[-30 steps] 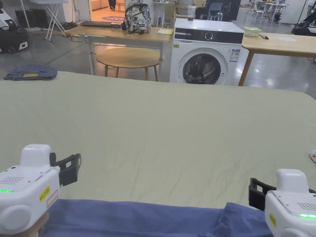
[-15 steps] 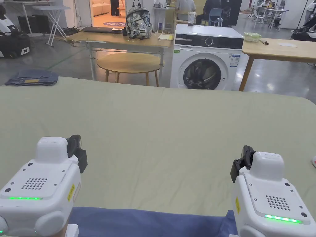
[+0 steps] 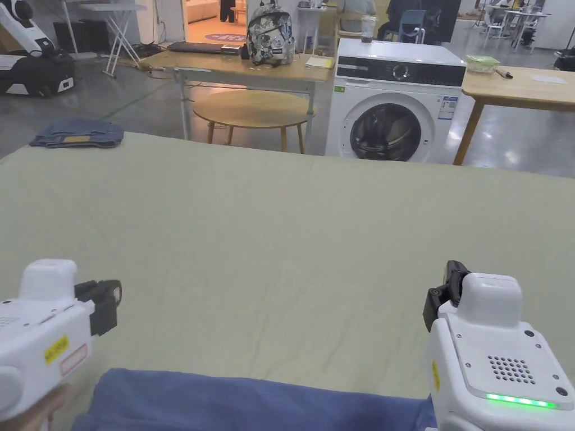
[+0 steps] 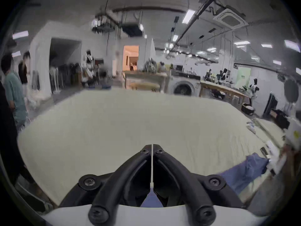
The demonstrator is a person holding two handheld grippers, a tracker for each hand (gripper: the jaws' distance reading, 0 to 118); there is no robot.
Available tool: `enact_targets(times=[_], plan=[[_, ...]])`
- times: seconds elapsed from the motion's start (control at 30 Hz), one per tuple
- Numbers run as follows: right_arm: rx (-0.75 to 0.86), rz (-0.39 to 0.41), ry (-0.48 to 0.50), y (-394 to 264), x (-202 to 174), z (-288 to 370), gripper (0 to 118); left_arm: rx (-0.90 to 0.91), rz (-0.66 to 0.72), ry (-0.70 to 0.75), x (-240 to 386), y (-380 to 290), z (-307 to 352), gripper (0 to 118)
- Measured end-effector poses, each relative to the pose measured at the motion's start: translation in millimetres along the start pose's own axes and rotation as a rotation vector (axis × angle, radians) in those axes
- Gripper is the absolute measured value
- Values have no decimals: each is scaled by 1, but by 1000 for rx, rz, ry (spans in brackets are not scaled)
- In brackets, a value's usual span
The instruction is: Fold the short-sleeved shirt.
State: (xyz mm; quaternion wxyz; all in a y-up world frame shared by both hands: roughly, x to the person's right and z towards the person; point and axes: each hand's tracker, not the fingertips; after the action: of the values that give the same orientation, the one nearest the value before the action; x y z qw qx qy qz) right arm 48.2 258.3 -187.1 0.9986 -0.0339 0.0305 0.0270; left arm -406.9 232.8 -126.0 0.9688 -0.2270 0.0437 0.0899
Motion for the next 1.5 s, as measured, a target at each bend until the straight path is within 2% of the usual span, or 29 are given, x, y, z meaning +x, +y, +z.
enact_targets(times=[0.1, 0.17, 0.2, 0.23, 0.27, 0.3, 0.33, 0.53, 0.7, 0.77, 0.83, 0.9, 0.93, 1.03, 1.07, 1.17, 1.3, 1.5], plan=[[-28, 11, 15, -6, -2, -5, 0, -198, 126, -74, -43, -14, -11, 1], [-44, 9, 20, -11, -4, -9, 0, -283, 198, -74, -73, -24, -22, 14], [-57, 5, 26, -14, -4, -10, 0, -308, 233, -100, -85, -30, -24, 28], [-66, 3, 29, -17, -5, -12, 0, -317, 263, -128, -96, -36, -27, 57], [-74, 2, 31, -19, -6, -13, 0, -337, 292, -155, -96, -39, -25, 77], [-83, 2, 35, -21, -7, -15, 0, -375, 328, -183, -101, -44, -28, 87], [-92, 3, 40, -23, -7, -15, 0, -419, 364, -205, -109, -48, -33, 88], [-133, 15, 48, -33, -8, -20, 0, -606, 487, -282, -124, -75, -53, 88], [-161, 6, 48, -40, -6, -20, 0, -609, 595, -511, -130, -96, -72, 86], [-170, -1, 47, -43, -6, -19, 0, -654, 656, -587, -122, -107, -83, 75], [-178, -8, 46, -44, -6, -20, 0, -631, 644, -566, -110, -103, -78, 64], [-182, -11, 47, -45, -7, -19, 0, -607, 642, -485, -104, -103, -80, 9], [-184, -12, 47, -45, -7, -20, 0, -624, 616, -410, -94, -102, -77, 7], [-186, -14, 49, -44, -6, -19, 0, -598, 647, -466, -84, -105, -68, 4], [-185, -13, 49, -44, -6, -19, 0, -598, 633, -444, -102, -102, -76, 4], [-181, -11, 47, -43, -4, -18, 0, -570, 571, -429, -101, -90, -65, 3], [-182, -14, 44, -43, 0, -18, 0, -531, 557, -449, -110, -72, -56, 3], [-191, -16, 47, -44, 4, -19, 0, -488, 482, -380, -111, -38, -35, 3]])
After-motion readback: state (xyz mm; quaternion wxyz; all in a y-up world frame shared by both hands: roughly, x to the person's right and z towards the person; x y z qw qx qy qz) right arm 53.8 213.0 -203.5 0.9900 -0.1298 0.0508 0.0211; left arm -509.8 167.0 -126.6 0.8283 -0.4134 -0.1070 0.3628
